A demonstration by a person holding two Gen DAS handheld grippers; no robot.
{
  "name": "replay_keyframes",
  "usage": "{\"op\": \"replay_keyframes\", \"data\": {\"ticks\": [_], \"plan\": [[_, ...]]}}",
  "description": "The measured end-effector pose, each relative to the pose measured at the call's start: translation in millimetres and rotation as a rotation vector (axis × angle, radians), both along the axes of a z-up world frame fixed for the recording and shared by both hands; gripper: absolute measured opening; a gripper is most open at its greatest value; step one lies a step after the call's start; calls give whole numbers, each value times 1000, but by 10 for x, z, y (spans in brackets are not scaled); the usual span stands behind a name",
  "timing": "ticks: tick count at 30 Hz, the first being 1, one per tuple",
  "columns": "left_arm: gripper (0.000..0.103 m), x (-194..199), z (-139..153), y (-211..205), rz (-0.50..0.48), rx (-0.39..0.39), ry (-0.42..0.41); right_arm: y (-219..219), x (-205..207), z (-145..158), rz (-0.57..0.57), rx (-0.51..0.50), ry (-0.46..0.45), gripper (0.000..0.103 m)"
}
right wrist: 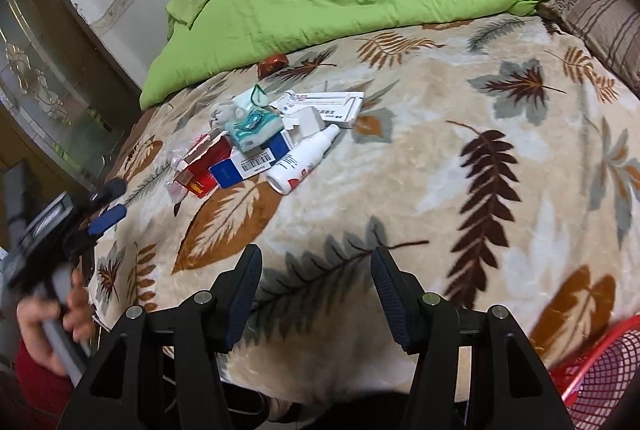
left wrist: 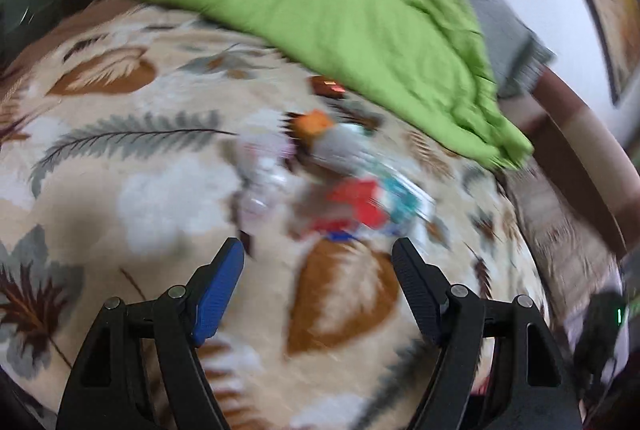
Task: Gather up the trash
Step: 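Return both tools to the bed and grasp the knotted white bag with the left tool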
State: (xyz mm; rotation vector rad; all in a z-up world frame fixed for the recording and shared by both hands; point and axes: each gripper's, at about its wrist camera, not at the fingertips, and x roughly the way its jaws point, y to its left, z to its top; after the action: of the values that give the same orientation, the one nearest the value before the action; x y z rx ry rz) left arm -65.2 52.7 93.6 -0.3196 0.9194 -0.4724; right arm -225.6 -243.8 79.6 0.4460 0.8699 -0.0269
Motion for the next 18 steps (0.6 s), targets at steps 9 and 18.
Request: {"op": "replay_keyframes", "data": {"ticks": [9,18], "plan": [[72,757,-415,-160,79,-13,119,-37,66,-66,-16,16,5,61],[36,897,-676,-316,50,27,125,-72,484,-29,-40,74,-5,61]]}}
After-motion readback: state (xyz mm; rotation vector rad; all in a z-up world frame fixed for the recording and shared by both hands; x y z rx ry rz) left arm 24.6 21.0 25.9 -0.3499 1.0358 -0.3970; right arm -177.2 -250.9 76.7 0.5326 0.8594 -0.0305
